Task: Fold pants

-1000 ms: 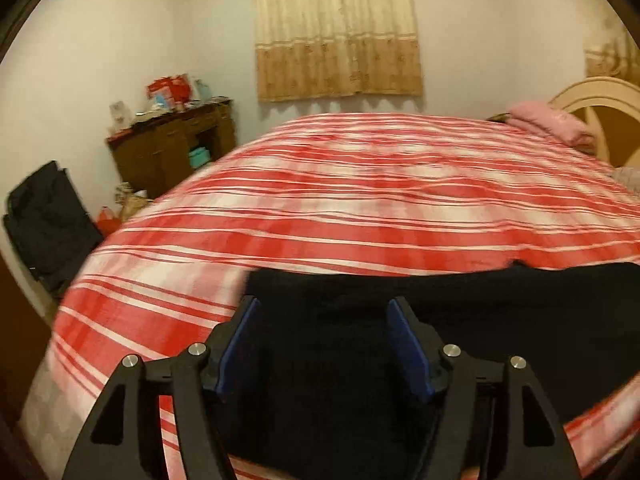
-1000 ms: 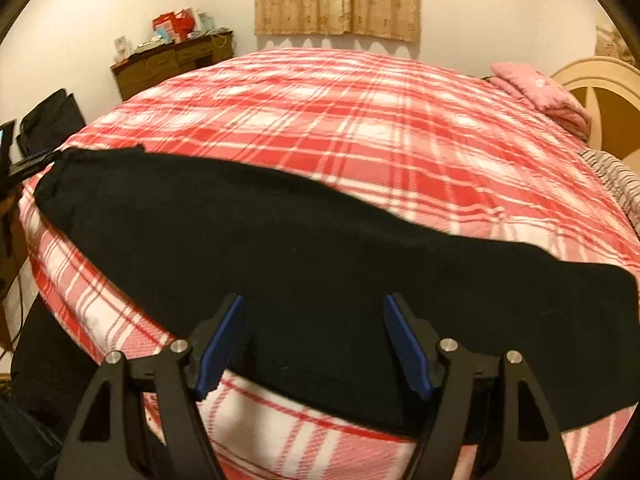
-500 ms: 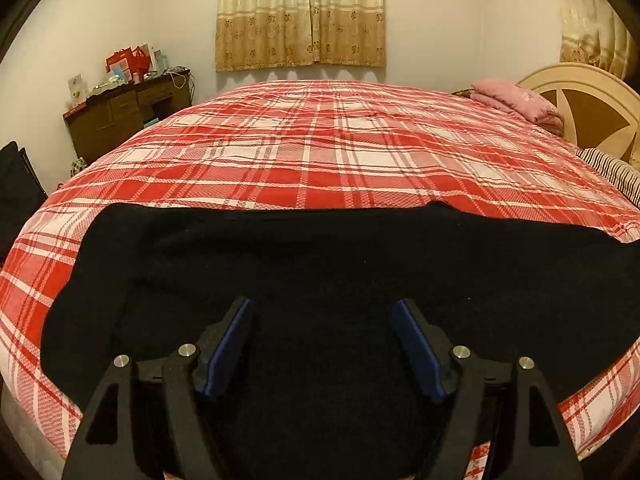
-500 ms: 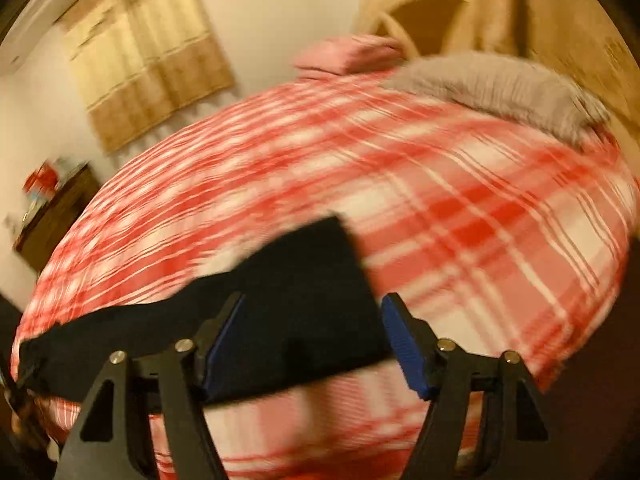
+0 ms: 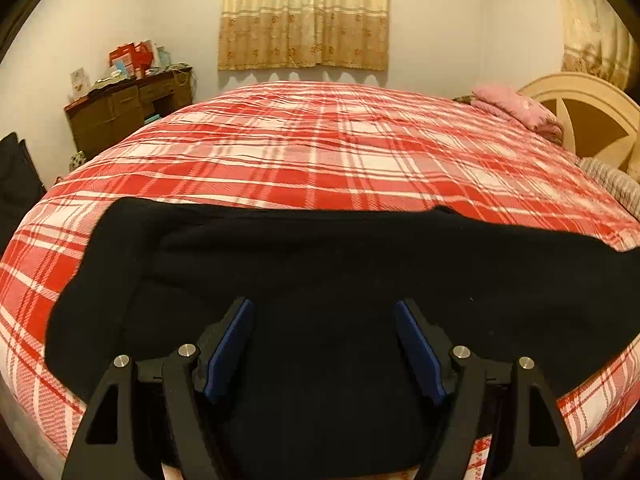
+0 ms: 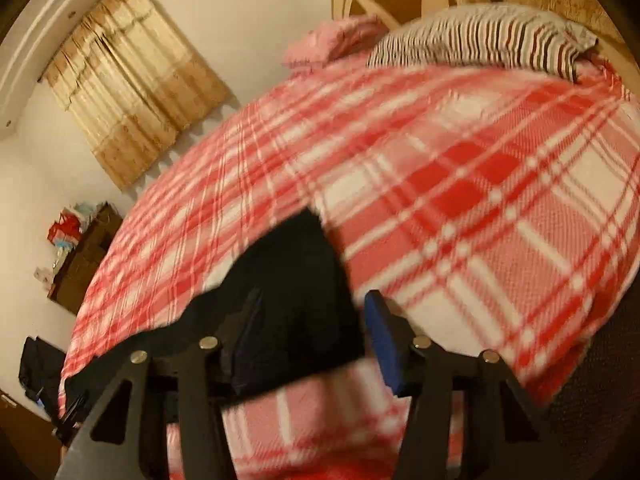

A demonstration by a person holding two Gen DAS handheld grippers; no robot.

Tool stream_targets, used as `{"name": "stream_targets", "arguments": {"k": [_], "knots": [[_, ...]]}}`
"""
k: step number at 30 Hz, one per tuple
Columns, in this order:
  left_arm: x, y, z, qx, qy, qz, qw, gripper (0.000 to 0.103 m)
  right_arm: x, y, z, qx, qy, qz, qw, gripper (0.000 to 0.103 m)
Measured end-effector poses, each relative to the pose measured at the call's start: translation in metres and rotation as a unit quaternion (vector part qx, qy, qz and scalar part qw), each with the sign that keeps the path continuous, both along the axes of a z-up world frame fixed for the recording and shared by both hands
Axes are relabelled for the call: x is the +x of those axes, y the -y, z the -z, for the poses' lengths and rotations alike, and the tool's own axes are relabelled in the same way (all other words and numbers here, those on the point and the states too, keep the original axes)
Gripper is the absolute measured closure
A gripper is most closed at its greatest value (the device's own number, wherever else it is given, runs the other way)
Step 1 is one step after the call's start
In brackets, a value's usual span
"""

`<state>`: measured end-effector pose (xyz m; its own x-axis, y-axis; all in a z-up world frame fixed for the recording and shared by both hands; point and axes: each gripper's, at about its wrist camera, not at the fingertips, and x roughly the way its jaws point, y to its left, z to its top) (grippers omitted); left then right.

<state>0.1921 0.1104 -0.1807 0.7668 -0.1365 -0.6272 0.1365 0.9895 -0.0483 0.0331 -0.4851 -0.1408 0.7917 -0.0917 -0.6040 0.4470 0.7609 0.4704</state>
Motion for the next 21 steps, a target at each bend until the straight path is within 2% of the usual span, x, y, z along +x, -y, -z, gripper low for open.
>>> {"name": "stream_targets", "arguments": {"k": [4, 6, 10, 14, 16, 18, 21], "knots": [[0.001, -0.017, -0.004, -0.004, 0.003, -0.027, 0.9996, 0.028, 0.005, 0.003, 0.001, 0.003, -0.010, -0.025, 1.000, 0.048], [0.003, -0.026, -0.004, -0.009, 0.001, -0.036, 0.9993, 0.028, 0.006, 0.004, 0.000, 0.027, -0.001, -0.050, 0.998, 0.049], [0.003, -0.033, -0.004, -0.013, 0.001, -0.039, 0.9991, 0.028, 0.015, 0.014, 0.003, 0.037, 0.004, -0.051, 0.998, 0.050], [0.002, -0.034, -0.005, -0.005, 0.000, -0.041, 0.9992, 0.028, 0.036, 0.022, 0.004, 0.047, -0.017, -0.066, 0.997, 0.050], [0.002, -0.035, -0.005, -0.006, 0.000, -0.040, 0.9992, 0.028, 0.040, 0.020, 0.004, 0.036, -0.025, -0.069, 0.997, 0.054], [0.002, -0.035, -0.004, -0.006, 0.000, -0.040, 0.9992, 0.028, 0.035, 0.018, 0.006, 0.029, -0.028, -0.067, 0.997, 0.072], [0.002, -0.033, -0.003, 0.001, 0.001, -0.038, 0.9993, 0.028, 0.027, 0.024, 0.011, 0.049, -0.021, -0.078, 0.996, 0.081]]}}
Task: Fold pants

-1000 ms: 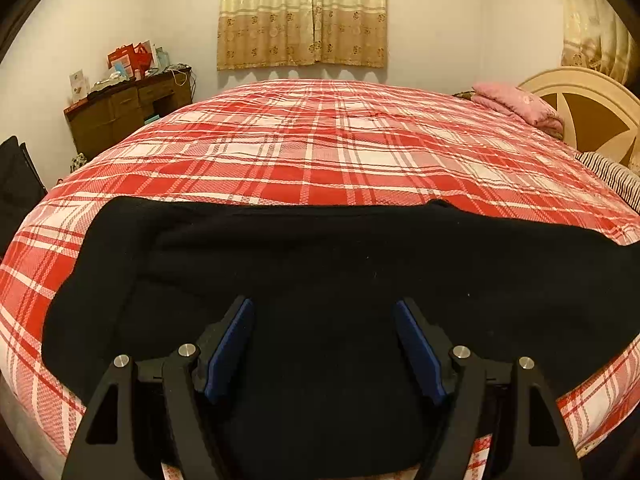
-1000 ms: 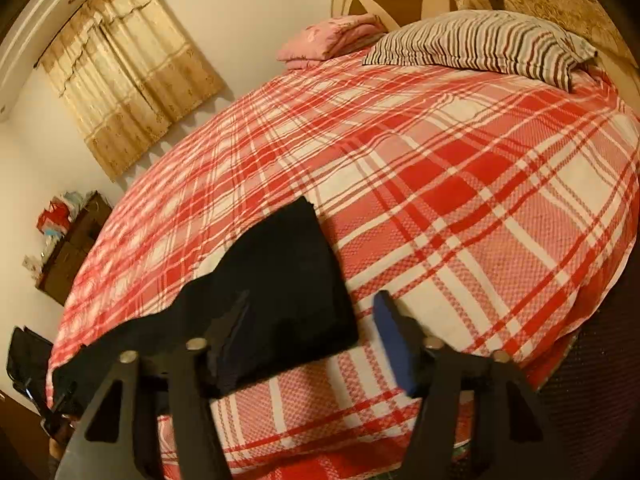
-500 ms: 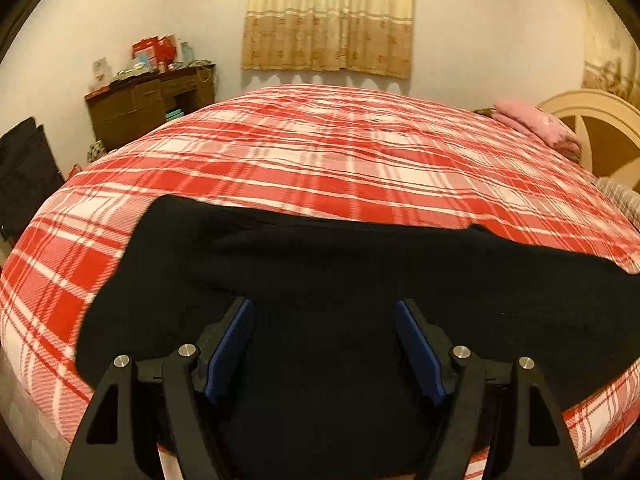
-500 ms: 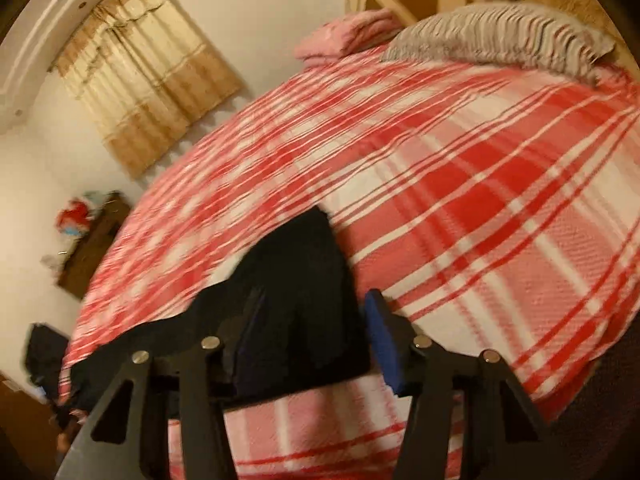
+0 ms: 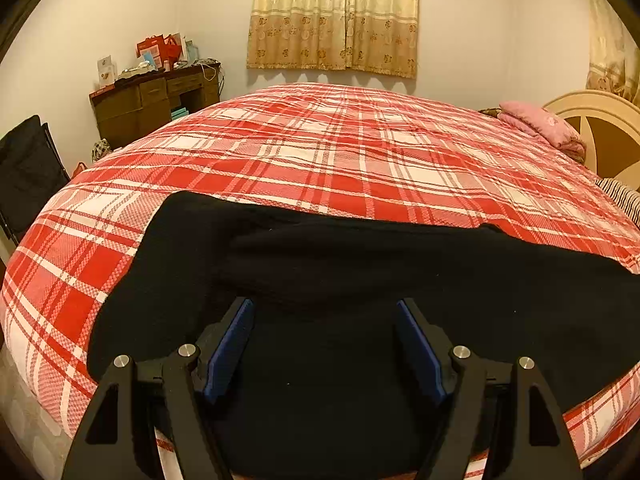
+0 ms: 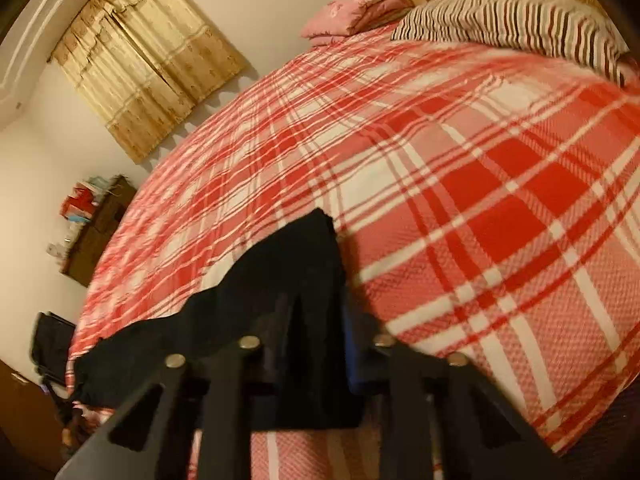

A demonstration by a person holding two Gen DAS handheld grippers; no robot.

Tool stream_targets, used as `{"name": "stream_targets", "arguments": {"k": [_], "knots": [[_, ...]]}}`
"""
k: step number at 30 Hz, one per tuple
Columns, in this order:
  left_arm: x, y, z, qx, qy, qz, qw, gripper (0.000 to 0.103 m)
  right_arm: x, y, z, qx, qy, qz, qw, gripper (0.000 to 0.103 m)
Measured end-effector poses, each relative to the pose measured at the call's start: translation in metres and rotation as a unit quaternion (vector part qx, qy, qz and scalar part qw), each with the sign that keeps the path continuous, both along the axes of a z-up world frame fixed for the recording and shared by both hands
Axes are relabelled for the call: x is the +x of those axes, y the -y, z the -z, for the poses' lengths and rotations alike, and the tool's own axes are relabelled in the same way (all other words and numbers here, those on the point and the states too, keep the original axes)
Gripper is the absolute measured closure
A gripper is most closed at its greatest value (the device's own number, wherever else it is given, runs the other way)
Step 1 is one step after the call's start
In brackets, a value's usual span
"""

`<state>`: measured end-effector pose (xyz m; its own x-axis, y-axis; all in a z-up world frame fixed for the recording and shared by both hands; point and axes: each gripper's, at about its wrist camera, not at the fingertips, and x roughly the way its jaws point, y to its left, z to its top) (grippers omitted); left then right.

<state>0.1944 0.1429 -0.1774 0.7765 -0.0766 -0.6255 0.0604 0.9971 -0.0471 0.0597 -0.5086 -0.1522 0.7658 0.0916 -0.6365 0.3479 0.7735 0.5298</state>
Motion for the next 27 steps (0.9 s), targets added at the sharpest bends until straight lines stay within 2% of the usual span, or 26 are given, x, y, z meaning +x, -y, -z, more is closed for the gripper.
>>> {"name": "stream_targets", "arguments": {"k": [3, 5, 8, 11, 17, 23, 27], "knots": [[0.000, 0.000, 0.000, -0.002, 0.000, 0.001, 1.0000, 0.028, -0.004, 0.005, 0.002, 0.028, 0.014, -0.006, 0.999, 0.080], [0.000, 0.001, 0.000, -0.003, -0.001, 0.001, 1.0000, 0.028, -0.002, 0.003, 0.002, 0.027, 0.019, -0.011, 0.999, 0.079], [0.000, -0.001, -0.002, -0.008, -0.002, 0.000, 1.0000, 0.028, 0.000, -0.001, 0.002, 0.013, 0.016, -0.008, 1.000, 0.086], [-0.001, -0.006, -0.006, -0.009, 0.002, -0.007, 0.9999, 0.028, -0.007, -0.001, -0.005, 0.028, 0.039, -0.008, 0.999, 0.087], [0.000, -0.023, -0.014, -0.029, 0.007, -0.019, 0.9994, 0.028, -0.004, -0.022, -0.033, -0.010, 0.064, -0.005, 0.998, 0.087], [-0.003, -0.026, -0.025, 0.002, 0.027, -0.031, 0.9992, 0.028, 0.005, -0.056, -0.061, -0.049, 0.086, -0.029, 0.995, 0.087], [0.000, -0.036, -0.022, 0.000, 0.024, -0.039, 0.9989, 0.028, 0.012, -0.067, -0.066, -0.053, 0.093, -0.037, 0.994, 0.087]]}}
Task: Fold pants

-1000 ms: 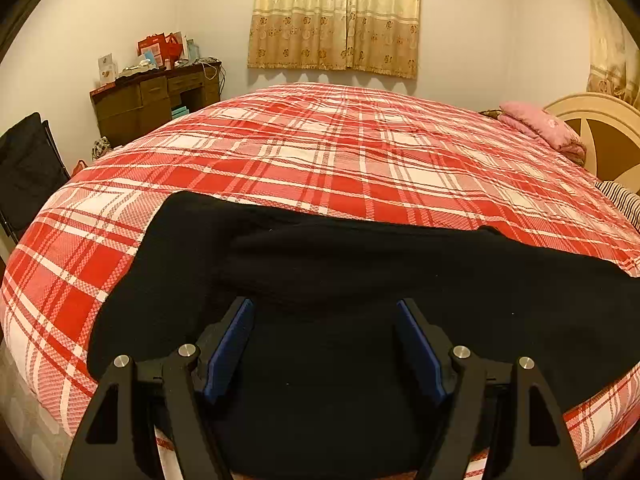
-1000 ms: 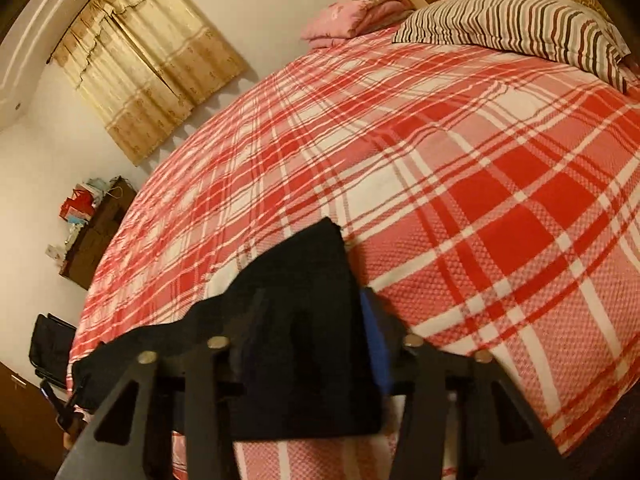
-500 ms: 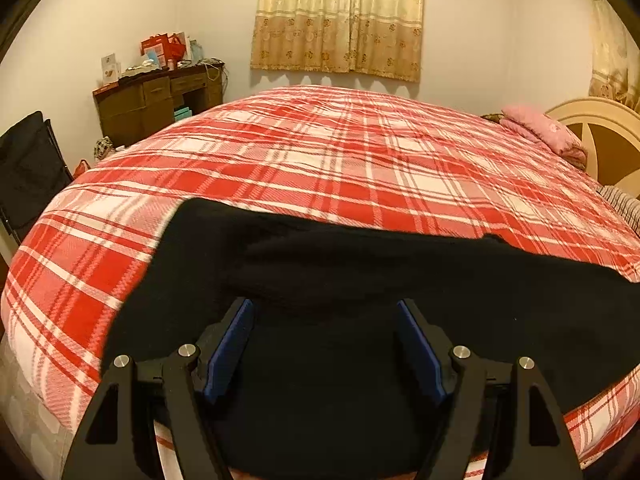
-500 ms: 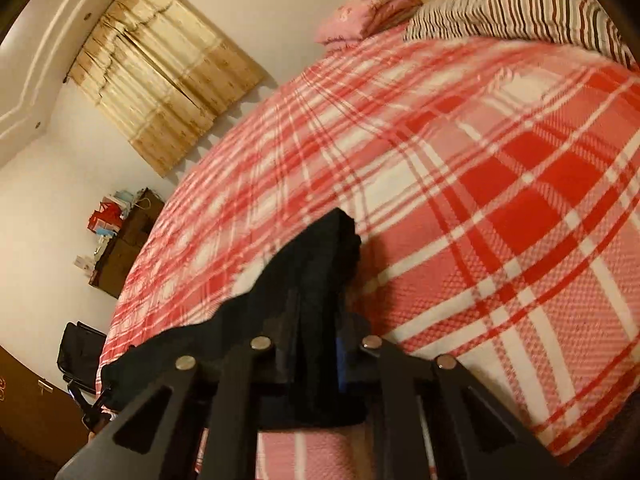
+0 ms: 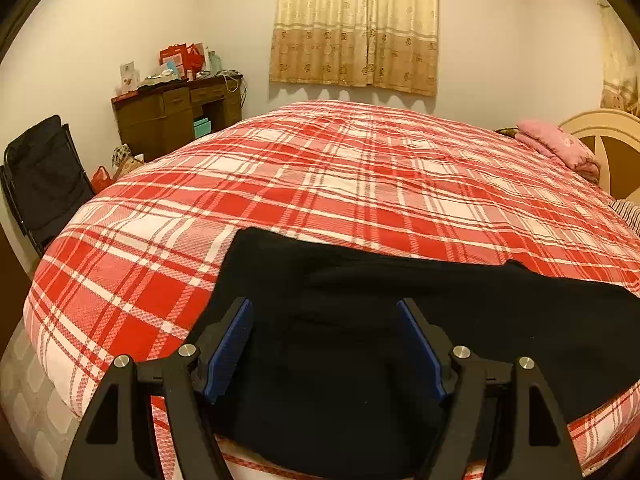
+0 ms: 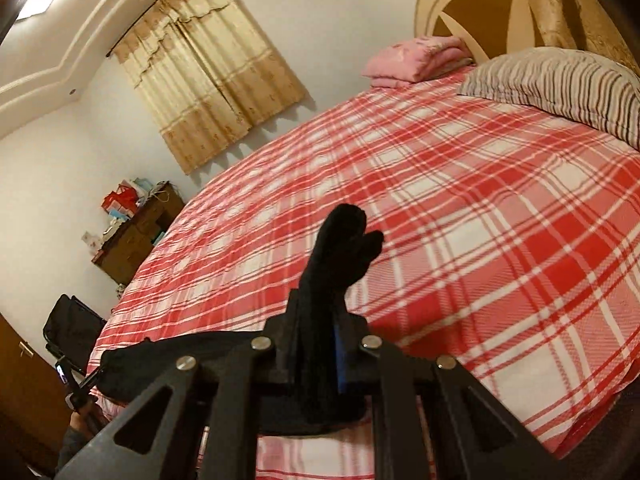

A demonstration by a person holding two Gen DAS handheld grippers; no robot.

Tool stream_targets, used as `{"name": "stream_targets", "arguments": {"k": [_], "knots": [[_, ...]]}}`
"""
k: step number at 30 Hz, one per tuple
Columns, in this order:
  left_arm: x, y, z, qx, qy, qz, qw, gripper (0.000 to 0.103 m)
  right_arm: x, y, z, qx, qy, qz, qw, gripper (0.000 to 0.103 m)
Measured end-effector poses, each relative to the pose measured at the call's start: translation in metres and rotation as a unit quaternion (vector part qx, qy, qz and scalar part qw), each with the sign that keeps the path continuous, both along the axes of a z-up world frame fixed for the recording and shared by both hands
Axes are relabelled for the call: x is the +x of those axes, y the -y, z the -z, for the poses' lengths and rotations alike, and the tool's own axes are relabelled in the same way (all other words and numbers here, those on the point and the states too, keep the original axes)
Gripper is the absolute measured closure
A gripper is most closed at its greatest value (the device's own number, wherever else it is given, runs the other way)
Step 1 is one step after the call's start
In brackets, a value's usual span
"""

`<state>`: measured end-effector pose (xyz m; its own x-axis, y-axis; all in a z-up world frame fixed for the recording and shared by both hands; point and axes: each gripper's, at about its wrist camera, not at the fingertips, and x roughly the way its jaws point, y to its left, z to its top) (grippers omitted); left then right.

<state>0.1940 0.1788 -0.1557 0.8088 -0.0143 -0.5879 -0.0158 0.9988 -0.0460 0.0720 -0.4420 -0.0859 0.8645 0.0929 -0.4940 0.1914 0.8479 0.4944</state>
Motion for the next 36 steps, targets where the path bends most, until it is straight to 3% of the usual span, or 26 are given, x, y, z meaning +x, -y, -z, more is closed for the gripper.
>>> {"name": "stream_targets", "arguments": {"k": [9, 20, 36], "knots": [[0.002, -0.003, 0.011, 0.019, -0.001, 0.001, 0.9998, 0.028, 0.025, -0.034, -0.002, 0.019, 0.011, -0.040, 0.999, 0.087], [-0.002, 0.013, 0.023, 0.073, 0.022, 0.012, 0.9970, 0.015, 0.053, -0.086, -0.003, 0.023, 0.018, -0.092, 0.995, 0.087], [-0.006, 0.017, 0.029, 0.086, 0.040, 0.016, 0.9954, 0.010, 0.094, -0.150, -0.012, 0.022, 0.024, -0.152, 0.988, 0.087]]}}
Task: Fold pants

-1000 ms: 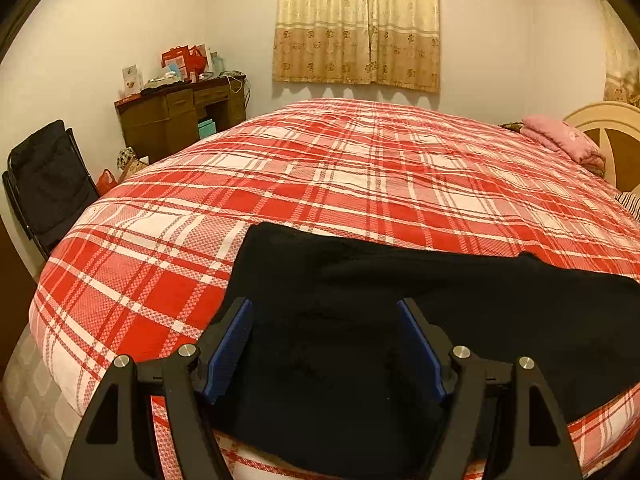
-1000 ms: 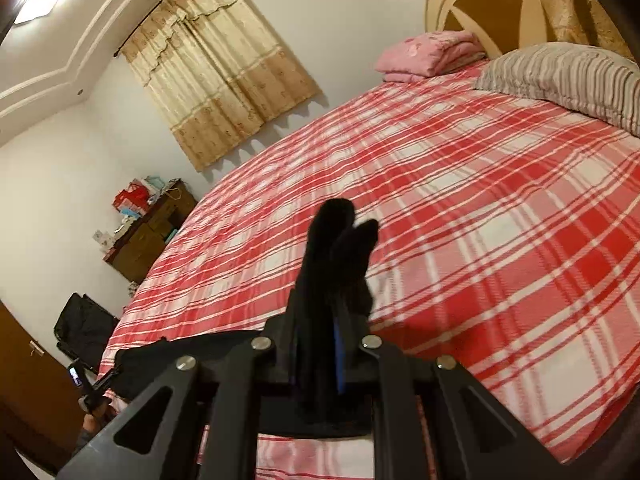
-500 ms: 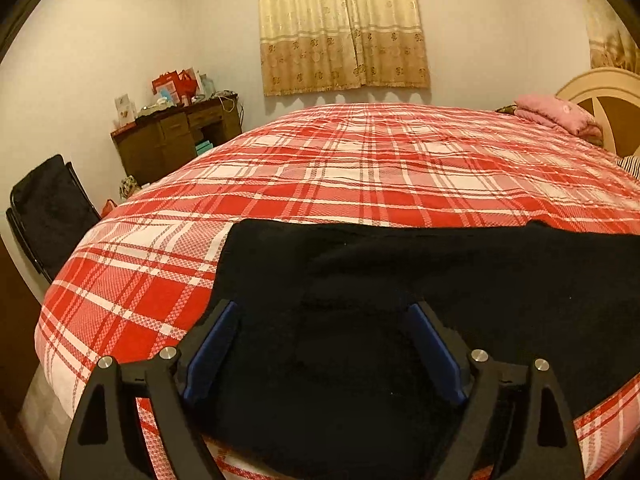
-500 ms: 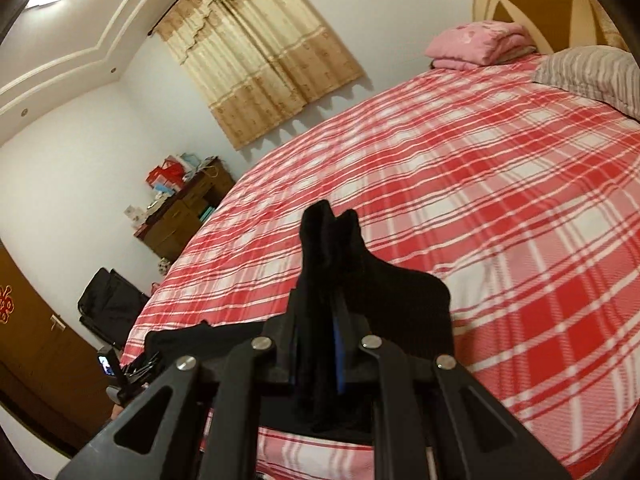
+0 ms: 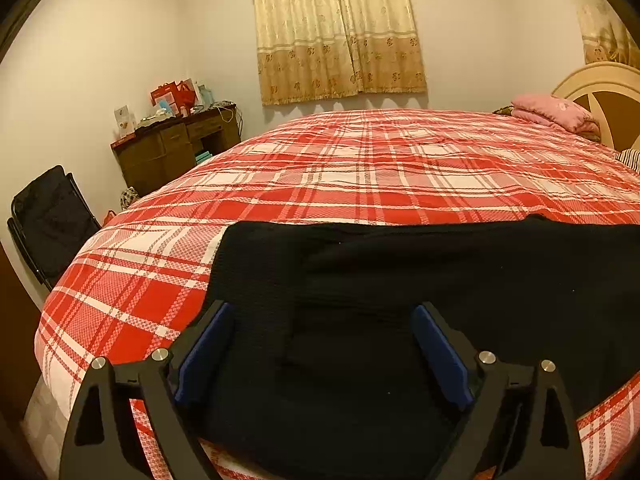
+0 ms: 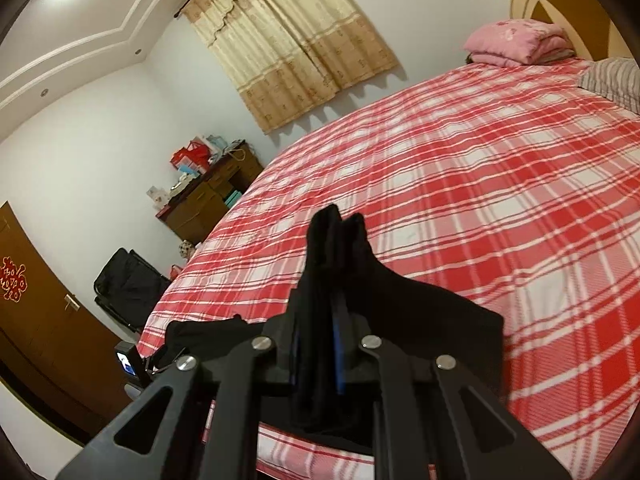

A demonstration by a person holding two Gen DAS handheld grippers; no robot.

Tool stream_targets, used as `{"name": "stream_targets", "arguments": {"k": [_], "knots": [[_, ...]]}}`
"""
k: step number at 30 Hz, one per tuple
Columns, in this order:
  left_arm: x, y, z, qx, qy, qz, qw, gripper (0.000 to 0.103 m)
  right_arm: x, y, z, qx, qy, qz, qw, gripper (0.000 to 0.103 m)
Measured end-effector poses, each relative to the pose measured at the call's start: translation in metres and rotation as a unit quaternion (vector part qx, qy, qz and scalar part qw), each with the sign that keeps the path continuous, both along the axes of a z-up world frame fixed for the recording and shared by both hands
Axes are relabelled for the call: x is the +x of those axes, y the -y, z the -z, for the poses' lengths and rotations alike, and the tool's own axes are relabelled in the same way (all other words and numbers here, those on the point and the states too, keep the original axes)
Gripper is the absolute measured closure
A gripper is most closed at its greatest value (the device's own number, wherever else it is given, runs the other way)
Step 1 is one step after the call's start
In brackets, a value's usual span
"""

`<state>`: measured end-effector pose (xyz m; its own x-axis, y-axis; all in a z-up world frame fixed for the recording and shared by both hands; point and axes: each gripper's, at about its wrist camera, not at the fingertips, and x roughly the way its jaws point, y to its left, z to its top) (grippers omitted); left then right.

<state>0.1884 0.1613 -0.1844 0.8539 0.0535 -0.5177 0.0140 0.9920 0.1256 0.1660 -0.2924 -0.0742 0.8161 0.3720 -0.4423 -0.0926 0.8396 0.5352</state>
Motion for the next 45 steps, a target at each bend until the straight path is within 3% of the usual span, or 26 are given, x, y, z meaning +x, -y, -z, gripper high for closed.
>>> {"name": "stream_targets", "arguments": {"k": [7, 19, 27, 31, 34, 35, 36, 41, 45], "knots": [[0.000, 0.002, 0.002, 0.003, 0.002, 0.000, 1.0000, 0.010, 0.021, -0.032, 0.008, -0.002, -0.011, -0.032, 0.999, 0.087], [0.000, 0.002, 0.002, 0.005, 0.003, -0.001, 1.0000, 0.010, 0.053, -0.082, 0.046, -0.017, -0.055, -0.074, 0.996, 0.087], [-0.001, 0.001, -0.001, 0.003, 0.004, -0.003, 1.0000, 0.009, 0.069, -0.117, 0.076, -0.057, -0.086, -0.101, 0.990, 0.087], [-0.007, 0.001, -0.017, -0.010, 0.022, -0.012, 0.9996, 0.009, 0.076, -0.135, 0.094, -0.086, -0.102, -0.119, 0.984, 0.086], [-0.014, 0.012, -0.037, -0.018, 0.043, 0.004, 0.9989, 0.009, 0.080, -0.141, 0.109, -0.110, -0.125, -0.138, 0.976, 0.074], [-0.016, 0.017, -0.044, -0.022, 0.045, 0.015, 0.9986, 0.009, 0.078, -0.140, 0.110, -0.109, -0.125, -0.143, 0.976, 0.057], [-0.018, 0.026, -0.050, -0.032, 0.041, 0.033, 0.9981, 0.009, 0.074, -0.136, 0.108, -0.102, -0.121, -0.149, 0.976, 0.047], [-0.017, 0.077, -0.053, -0.092, -0.014, 0.128, 0.9874, 0.010, 0.043, -0.103, 0.088, -0.112, -0.090, -0.141, 0.980, 0.041], [-0.016, 0.128, -0.043, -0.139, -0.065, 0.194, 0.9690, 0.010, 0.026, -0.059, 0.085, -0.100, -0.096, -0.099, 0.985, 0.036]]}}
